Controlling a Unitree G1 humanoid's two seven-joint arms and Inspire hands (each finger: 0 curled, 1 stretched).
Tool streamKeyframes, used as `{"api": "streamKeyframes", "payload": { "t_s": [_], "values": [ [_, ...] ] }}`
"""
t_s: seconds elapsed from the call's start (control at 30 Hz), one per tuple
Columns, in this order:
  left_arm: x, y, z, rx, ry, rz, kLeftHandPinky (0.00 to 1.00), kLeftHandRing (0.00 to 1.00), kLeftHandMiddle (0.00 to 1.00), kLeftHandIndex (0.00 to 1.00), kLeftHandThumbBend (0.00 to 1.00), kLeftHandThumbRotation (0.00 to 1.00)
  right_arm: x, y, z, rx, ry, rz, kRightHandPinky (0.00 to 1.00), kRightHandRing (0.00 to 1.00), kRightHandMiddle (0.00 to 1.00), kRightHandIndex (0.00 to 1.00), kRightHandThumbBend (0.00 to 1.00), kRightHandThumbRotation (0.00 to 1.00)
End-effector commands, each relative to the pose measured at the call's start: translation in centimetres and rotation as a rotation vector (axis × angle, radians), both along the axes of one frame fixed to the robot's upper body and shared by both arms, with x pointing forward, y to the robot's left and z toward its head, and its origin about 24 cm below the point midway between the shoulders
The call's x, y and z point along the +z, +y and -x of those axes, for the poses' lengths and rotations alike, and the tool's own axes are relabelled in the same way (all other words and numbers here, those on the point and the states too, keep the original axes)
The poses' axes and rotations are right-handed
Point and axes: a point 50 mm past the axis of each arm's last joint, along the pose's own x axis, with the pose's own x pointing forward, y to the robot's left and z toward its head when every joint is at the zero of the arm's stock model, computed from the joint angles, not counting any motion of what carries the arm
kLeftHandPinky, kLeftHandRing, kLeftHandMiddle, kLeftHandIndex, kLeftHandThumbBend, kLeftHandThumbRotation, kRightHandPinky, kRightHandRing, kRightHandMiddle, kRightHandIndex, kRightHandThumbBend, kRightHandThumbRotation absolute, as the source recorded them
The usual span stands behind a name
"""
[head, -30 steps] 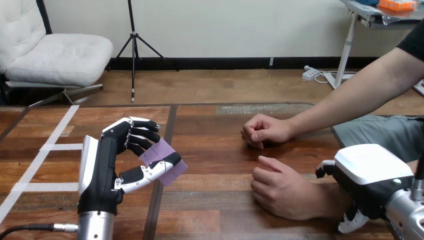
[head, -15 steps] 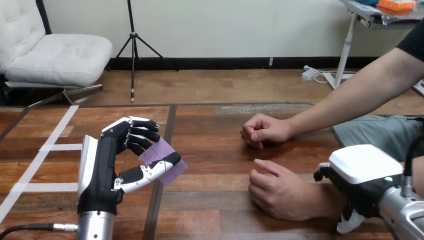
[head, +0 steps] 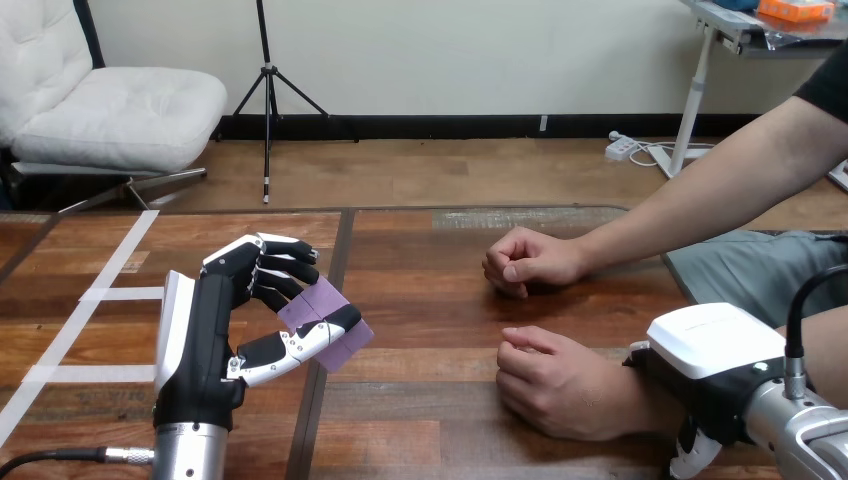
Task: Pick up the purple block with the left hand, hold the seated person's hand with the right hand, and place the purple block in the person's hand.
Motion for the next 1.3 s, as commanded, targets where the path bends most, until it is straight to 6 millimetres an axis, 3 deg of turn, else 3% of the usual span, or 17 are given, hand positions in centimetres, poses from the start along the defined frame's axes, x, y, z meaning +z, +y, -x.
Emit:
{"api": "streamKeyframes", "payload": {
  "t_s": [0.0,0.43,0.73,0.77,0.9,1.07,1.27],
  "values": [
    [2.06,-0.27,-0.86,-0.022,-0.109,0.009,0.38,0.45,0.52,0.54,0.7,0.05,1.5,-0.2,-1.29,0.013,-0.071,0.035,0.82,0.8,0.79,0.77,0.81,0.07],
    [2.13,-0.25,-0.82,-0.019,-0.107,0.002,0.38,0.45,0.52,0.54,0.7,0.05,0.93,-0.21,-1.44,-0.02,-0.04,-0.006,0.73,0.73,0.73,0.72,0.75,0.01],
    [2.16,-0.21,-0.89,-0.019,-0.108,-0.003,0.39,0.45,0.52,0.54,0.7,0.06,0.63,-0.27,-1.55,-0.052,-0.033,-0.053,0.48,0.56,0.62,0.65,0.72,0.0],
    [2.17,-0.21,-0.89,-0.019,-0.108,-0.004,0.39,0.45,0.52,0.54,0.7,0.06,0.63,-0.27,-1.55,-0.055,-0.032,-0.059,0.42,0.51,0.57,0.64,0.72,0.0],
    [2.17,-0.2,-0.93,-0.019,-0.108,-0.003,0.39,0.45,0.52,0.54,0.7,0.06,0.69,-0.27,-1.57,-0.067,-0.029,-0.071,0.33,0.42,0.51,0.63,0.71,0.0],
    [2.18,-0.19,-0.97,-0.017,-0.107,-0.008,0.39,0.45,0.52,0.54,0.7,0.06,0.76,-0.28,-1.64,-0.071,-0.034,-0.069,0.23,0.31,0.41,0.63,0.69,0.0],
    [2.21,-0.22,-1.0,-0.018,-0.106,-0.008,0.39,0.46,0.52,0.54,0.7,0.06,0.9,-0.36,-1.7,-0.074,-0.052,-0.081,0.18,0.25,0.36,0.63,0.71,0.0]
  ]
}}
